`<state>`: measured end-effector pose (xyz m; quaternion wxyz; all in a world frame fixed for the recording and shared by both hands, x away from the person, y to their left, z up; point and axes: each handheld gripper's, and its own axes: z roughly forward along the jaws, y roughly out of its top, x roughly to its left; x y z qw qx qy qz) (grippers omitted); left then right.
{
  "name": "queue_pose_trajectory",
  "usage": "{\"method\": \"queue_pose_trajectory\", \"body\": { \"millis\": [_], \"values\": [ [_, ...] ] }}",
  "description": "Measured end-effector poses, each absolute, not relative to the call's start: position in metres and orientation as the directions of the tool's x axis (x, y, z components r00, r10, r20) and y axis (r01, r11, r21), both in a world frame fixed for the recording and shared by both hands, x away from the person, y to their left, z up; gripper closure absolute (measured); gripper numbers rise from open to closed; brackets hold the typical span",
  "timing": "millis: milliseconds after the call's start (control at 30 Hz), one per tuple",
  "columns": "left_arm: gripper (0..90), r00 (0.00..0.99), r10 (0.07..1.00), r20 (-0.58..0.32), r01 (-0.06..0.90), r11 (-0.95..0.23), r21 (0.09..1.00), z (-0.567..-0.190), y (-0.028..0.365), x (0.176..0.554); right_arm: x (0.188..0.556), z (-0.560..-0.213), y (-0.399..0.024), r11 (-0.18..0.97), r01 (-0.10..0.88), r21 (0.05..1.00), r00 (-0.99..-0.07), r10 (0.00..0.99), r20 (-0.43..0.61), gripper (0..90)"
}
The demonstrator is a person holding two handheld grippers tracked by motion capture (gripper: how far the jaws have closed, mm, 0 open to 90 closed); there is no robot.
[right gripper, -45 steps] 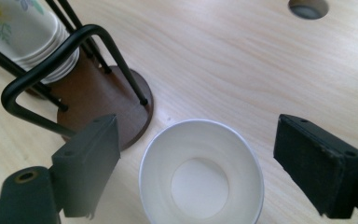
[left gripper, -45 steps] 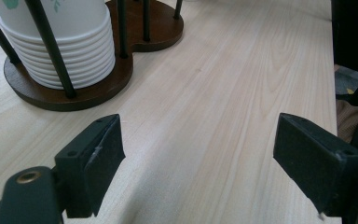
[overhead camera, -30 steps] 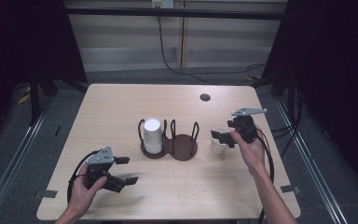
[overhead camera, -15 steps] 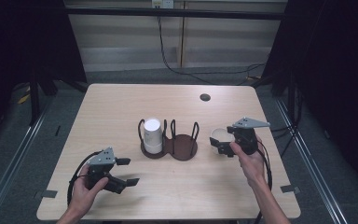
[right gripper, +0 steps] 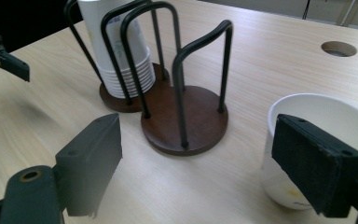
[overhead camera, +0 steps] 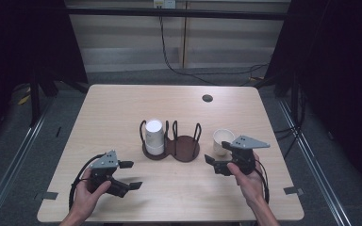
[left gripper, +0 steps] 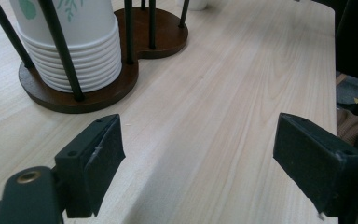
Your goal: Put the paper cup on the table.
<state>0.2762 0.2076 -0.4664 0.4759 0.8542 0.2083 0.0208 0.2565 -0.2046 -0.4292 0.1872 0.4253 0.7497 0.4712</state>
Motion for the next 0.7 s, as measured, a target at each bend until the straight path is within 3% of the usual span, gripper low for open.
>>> {"method": "queue_pose_trajectory", "body": {
  "millis": [333,700],
  "values": [
    [16.1,0.917,0.363,-0.166,0.330,-0.454,0.828,-0.465,0.202,0.270,0.236,-0.445,-0.185,0.200,0.440,0.876,-0.590,0.799,0.114,16.1],
    [16.1,0.893,0.418,-0.169,0.359,-0.431,0.828,-0.469,0.205,0.272,0.229,-0.472,-0.170,0.200,0.465,0.862,-0.594,0.793,0.136,16.1]
  ]
}}
